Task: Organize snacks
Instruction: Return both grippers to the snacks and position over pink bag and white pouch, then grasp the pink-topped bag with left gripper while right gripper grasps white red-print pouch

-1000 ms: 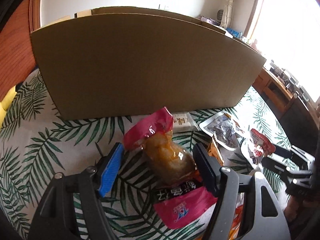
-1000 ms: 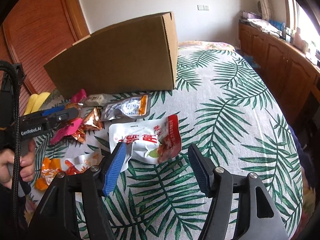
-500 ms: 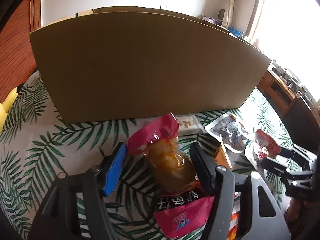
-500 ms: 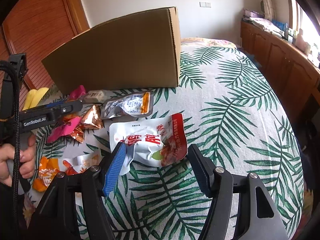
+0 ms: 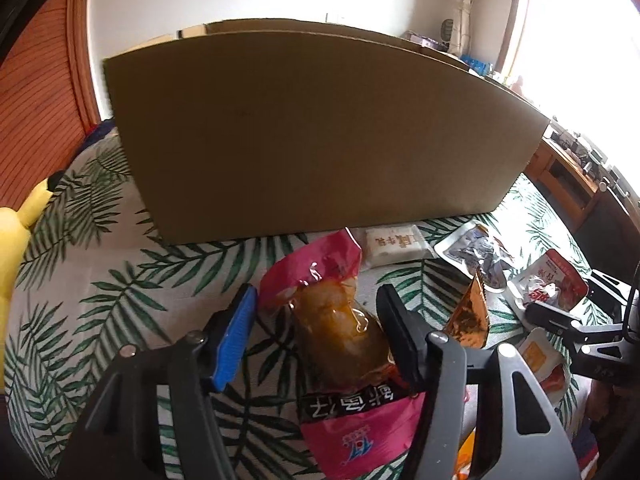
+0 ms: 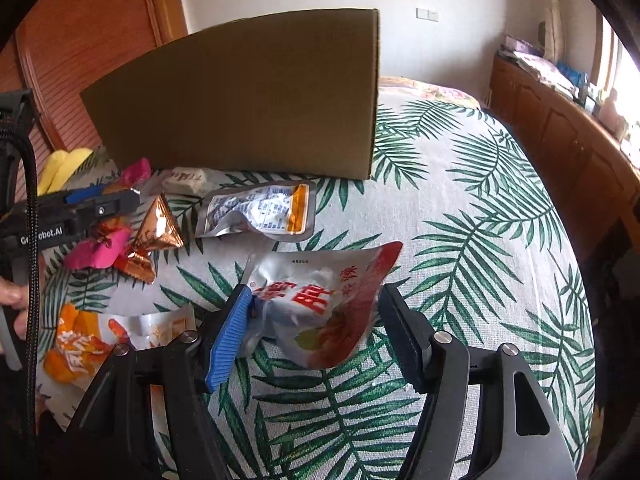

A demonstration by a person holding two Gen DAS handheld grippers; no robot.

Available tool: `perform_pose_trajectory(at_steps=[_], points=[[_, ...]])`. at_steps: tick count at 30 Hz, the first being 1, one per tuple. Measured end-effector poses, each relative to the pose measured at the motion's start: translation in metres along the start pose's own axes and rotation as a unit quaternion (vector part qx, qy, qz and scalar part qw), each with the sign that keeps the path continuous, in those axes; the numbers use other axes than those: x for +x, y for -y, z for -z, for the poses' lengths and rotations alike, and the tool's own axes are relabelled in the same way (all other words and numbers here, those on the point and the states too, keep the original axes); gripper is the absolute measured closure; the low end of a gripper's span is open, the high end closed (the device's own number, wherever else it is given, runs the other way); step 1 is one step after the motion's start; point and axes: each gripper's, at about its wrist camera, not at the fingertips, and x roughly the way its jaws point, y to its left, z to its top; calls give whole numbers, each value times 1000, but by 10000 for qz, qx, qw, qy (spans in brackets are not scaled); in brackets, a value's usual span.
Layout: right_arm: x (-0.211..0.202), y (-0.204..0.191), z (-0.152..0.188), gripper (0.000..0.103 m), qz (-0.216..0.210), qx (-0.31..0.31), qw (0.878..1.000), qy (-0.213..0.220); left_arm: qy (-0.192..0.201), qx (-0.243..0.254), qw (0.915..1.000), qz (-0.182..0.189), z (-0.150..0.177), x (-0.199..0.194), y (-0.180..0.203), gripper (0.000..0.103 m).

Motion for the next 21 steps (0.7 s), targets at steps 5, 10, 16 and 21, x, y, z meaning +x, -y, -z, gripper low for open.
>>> perform_pose_trajectory(at_steps=[5, 10, 16, 21], points=[[-2, 5, 2, 54, -34, 122, 9999, 104, -13, -27, 10000, 0, 4, -5, -10, 43], [-5, 12, 3, 64, -236, 282, 9991, 201, -12, -53, 10000, -36, 7, -9, -15, 43], [-11, 12, 4, 70, -309, 292, 9983, 386, -40, -89, 9999, -63, 8, -9, -18, 39], [-16, 8, 5, 77, -295, 221, 9979, 539, -181, 15, 9997, -154, 11, -2, -12, 34]])
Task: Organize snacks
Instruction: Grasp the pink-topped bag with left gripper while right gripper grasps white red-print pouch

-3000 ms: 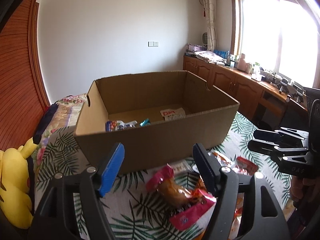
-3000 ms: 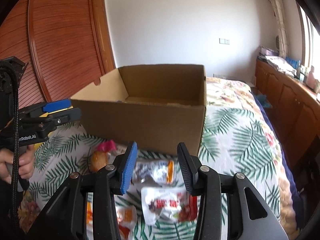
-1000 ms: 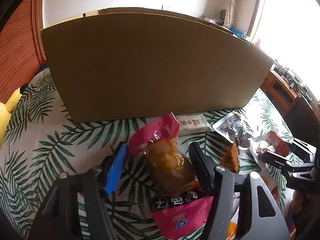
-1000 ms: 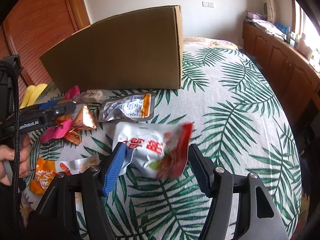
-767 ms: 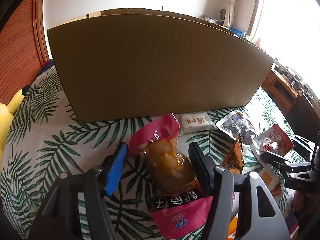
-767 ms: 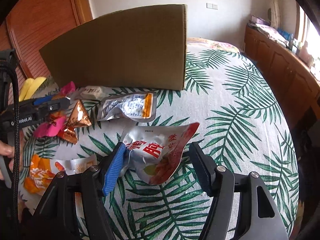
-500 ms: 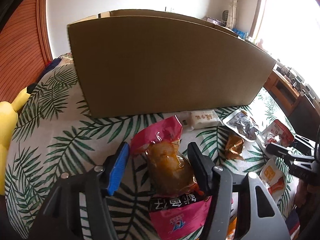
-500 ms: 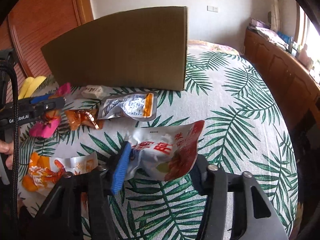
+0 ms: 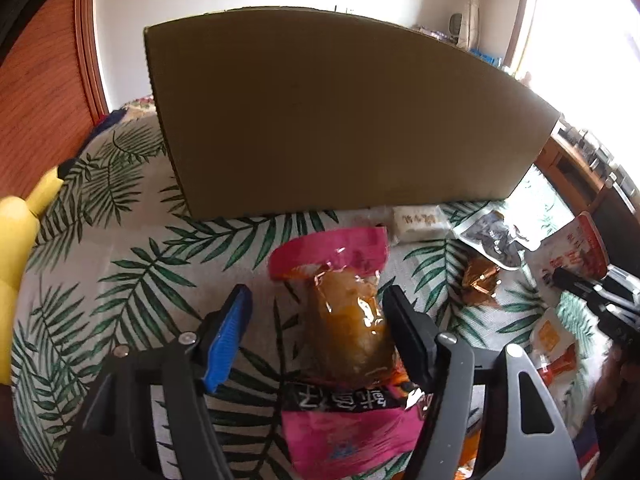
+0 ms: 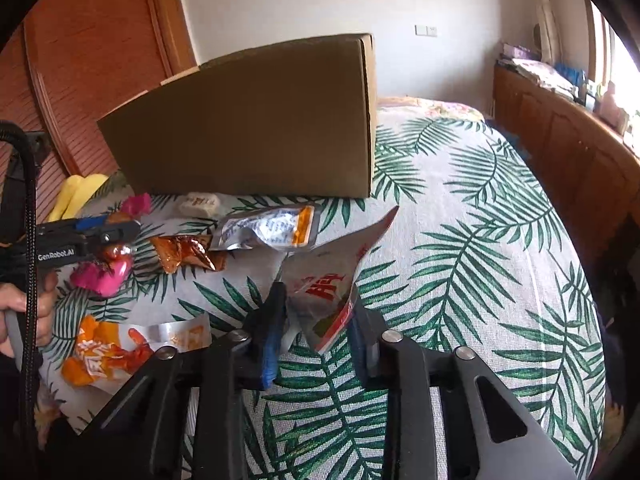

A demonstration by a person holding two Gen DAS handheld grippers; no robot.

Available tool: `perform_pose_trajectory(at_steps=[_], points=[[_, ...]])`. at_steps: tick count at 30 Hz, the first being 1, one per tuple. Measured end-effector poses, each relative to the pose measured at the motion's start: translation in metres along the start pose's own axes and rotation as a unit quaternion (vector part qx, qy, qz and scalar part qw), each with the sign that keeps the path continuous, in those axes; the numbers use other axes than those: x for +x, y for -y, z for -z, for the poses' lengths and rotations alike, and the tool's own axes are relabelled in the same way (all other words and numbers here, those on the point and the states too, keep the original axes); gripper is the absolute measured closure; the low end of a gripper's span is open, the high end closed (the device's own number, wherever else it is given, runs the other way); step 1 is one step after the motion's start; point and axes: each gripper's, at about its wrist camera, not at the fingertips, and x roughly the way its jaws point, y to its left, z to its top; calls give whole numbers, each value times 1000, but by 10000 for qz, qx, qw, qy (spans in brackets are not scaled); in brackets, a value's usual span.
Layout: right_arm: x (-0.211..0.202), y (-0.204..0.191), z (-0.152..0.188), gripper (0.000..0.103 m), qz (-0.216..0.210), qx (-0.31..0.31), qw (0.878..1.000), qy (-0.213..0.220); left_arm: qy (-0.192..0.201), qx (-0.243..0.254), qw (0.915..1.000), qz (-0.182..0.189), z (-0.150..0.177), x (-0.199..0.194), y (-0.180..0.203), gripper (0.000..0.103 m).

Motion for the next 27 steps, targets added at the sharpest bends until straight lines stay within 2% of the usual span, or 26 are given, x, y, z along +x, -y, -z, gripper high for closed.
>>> perform_pose_trajectory(at_steps=[4, 8, 27], points=[[-2, 1, 0, 77, -25, 12, 10000, 84, -9, 25, 10000, -49, 0, 0, 4, 36], [-6, 2, 1, 77, -50, 13, 9998, 195, 5, 52, 10000, 34, -1, -3, 8, 64], [-24, -5, 4, 77, 24, -176, 9969, 766, 524, -56, 9983, 259, 0, -38, 15, 65]])
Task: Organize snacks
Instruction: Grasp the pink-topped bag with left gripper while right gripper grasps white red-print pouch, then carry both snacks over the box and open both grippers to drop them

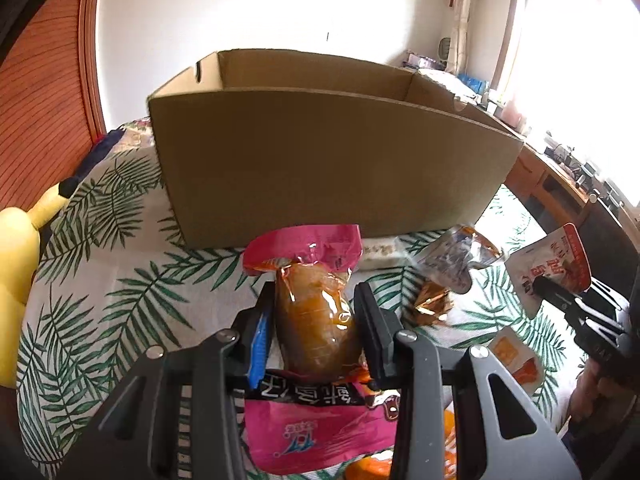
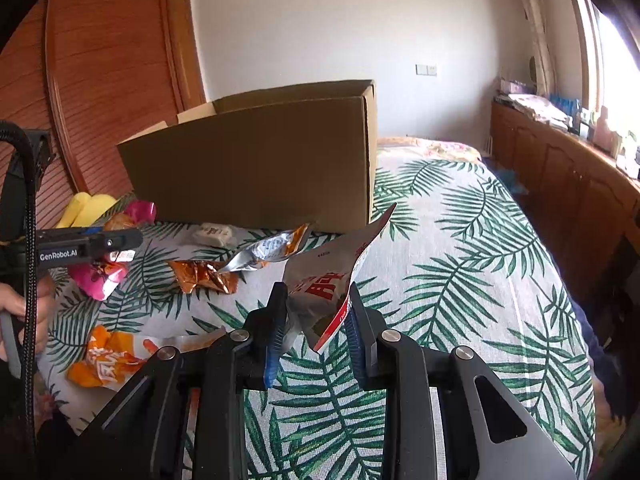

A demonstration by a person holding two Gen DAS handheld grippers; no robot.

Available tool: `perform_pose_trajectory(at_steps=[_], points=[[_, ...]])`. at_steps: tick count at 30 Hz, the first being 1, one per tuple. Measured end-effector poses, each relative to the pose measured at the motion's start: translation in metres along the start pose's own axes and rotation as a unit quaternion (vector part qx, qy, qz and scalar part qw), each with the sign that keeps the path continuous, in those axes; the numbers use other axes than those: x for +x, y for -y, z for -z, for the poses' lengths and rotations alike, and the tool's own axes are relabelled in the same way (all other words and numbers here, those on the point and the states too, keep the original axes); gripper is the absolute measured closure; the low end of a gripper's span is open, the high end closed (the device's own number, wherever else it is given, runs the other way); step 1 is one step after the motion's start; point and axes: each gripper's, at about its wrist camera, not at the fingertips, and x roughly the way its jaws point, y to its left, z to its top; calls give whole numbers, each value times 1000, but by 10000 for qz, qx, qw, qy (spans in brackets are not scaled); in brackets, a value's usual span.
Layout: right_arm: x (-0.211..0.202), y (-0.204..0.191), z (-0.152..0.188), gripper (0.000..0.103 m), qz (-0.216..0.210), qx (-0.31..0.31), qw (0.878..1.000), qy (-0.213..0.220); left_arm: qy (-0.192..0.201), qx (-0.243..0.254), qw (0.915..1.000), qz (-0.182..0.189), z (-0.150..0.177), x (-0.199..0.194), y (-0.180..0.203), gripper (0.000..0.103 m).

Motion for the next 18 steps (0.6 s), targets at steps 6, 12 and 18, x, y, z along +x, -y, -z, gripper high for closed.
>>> perform_pose_trajectory(at_steps=[6, 12, 18], points=[[-7, 1, 0, 77, 28, -16, 10000, 94, 115, 92, 9998, 149, -6, -5, 14, 65], [-10, 12, -1, 77, 28, 173, 9998, 8, 116, 145, 9995, 269, -7, -6, 21, 65], [-19, 16, -4, 77, 183, 85, 9998, 28, 124, 139, 9993, 332, -8, -4, 23, 65]])
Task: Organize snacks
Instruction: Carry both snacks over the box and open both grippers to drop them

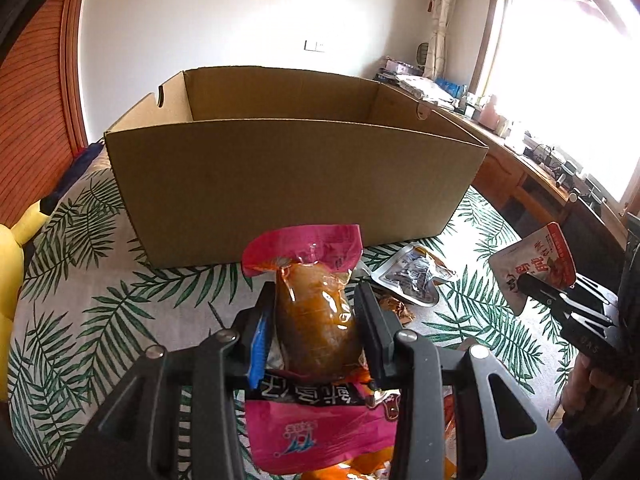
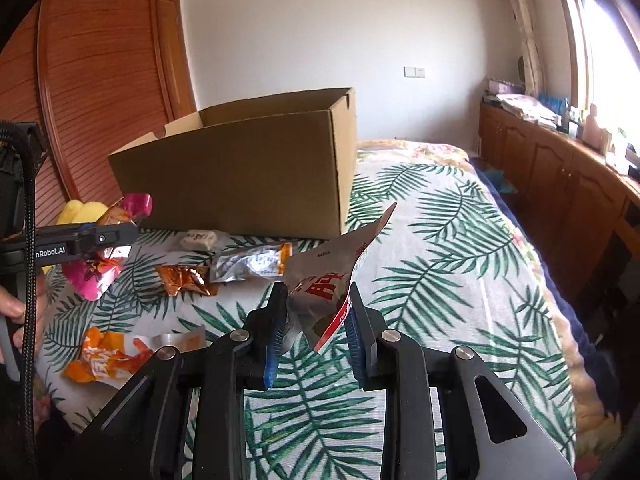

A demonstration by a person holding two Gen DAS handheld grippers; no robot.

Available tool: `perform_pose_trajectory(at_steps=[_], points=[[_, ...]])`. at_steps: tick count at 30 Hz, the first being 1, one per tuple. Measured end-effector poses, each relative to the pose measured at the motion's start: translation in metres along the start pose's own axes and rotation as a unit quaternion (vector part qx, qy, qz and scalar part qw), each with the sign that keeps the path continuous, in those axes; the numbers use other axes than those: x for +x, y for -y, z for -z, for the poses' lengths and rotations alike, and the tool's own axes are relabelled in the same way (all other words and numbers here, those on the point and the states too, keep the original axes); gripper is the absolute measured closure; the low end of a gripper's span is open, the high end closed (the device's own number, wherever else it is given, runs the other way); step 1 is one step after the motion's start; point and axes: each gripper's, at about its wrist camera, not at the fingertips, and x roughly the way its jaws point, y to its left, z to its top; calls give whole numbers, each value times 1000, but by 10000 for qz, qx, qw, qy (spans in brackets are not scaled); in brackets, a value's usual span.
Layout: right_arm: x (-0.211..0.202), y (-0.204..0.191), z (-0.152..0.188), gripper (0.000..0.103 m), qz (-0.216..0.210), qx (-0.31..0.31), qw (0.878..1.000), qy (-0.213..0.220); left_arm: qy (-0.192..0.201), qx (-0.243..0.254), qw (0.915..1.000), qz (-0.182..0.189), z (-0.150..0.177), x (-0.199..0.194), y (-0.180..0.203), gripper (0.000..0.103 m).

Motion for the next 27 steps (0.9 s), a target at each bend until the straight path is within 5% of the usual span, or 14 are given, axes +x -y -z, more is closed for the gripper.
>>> perform_pose_trajectory(at_steps=[16, 27], points=[[-9, -19, -24, 77, -65, -323, 9993, 168, 152, 4, 9999, 74, -5, -9, -5, 65], [-3, -44, -62, 77, -227, -758, 9960, 409, 531, 270, 9982, 113, -43, -25, -6, 65]])
